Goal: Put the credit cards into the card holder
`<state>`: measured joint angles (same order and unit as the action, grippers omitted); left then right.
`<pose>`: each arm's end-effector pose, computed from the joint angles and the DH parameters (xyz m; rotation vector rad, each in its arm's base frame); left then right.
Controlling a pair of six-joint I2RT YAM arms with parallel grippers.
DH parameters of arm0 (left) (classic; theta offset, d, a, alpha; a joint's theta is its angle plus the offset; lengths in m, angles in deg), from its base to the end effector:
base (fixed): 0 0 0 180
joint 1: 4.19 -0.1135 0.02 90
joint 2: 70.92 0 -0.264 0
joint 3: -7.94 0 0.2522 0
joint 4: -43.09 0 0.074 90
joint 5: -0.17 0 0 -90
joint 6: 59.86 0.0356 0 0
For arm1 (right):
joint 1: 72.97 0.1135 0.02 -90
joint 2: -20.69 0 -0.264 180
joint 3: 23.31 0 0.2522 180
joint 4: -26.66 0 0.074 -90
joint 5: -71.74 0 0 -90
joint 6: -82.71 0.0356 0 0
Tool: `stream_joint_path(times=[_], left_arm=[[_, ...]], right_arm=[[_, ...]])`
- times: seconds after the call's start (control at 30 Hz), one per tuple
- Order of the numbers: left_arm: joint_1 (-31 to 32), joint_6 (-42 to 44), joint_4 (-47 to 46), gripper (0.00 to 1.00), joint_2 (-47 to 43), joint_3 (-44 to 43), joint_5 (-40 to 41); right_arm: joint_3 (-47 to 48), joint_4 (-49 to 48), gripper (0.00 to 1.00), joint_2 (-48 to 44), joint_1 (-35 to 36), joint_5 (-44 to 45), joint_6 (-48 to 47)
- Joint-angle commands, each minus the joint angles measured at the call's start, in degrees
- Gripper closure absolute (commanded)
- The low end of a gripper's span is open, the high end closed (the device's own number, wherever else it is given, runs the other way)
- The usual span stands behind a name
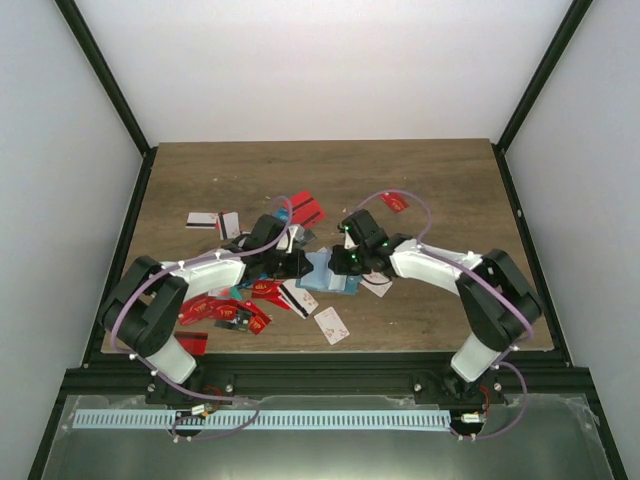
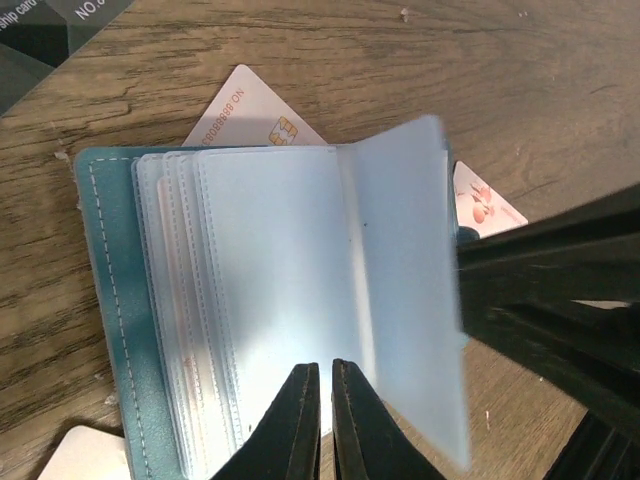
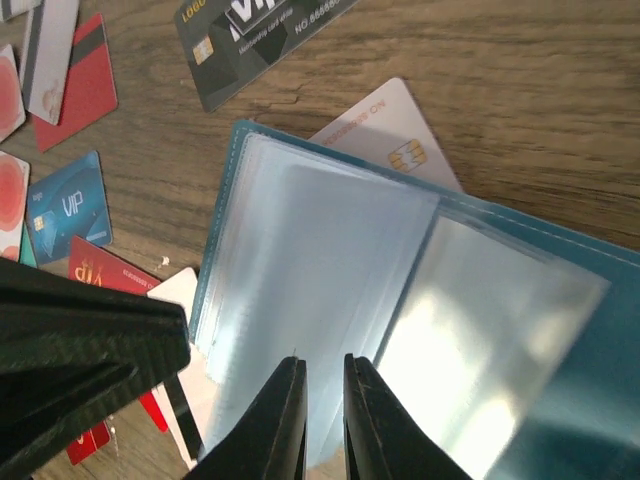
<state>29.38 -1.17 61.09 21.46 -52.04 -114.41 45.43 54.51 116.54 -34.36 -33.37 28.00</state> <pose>0.2515 -0.1847 0.1602 0.2561 2.6048 -0.9837 0.2549 0.2154 0.1725 -0.1909 2.6918 0.7974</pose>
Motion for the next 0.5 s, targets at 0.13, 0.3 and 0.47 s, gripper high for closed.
stream_joint_path(times=[0.13,0.3,0.47], left_arm=[[-0.1,0.2,2.4,0.93,-2.5,-1.1,5.1],[0.8,0.5,6.8,0.9,-5.2,-0.3,9.8],[3.8,0.5,9.9,0.84,-8.3,2.3,11.4]], right_arm=[[-2.9,6.0,0.84,-11.0,0.4,7.4,-2.4],[-5.0,4.7,0.81,-13.2,0.5,1.9,-2.8],[-9.3,1.1,0.71,-16.5,1.0,-8.1,-3.1]])
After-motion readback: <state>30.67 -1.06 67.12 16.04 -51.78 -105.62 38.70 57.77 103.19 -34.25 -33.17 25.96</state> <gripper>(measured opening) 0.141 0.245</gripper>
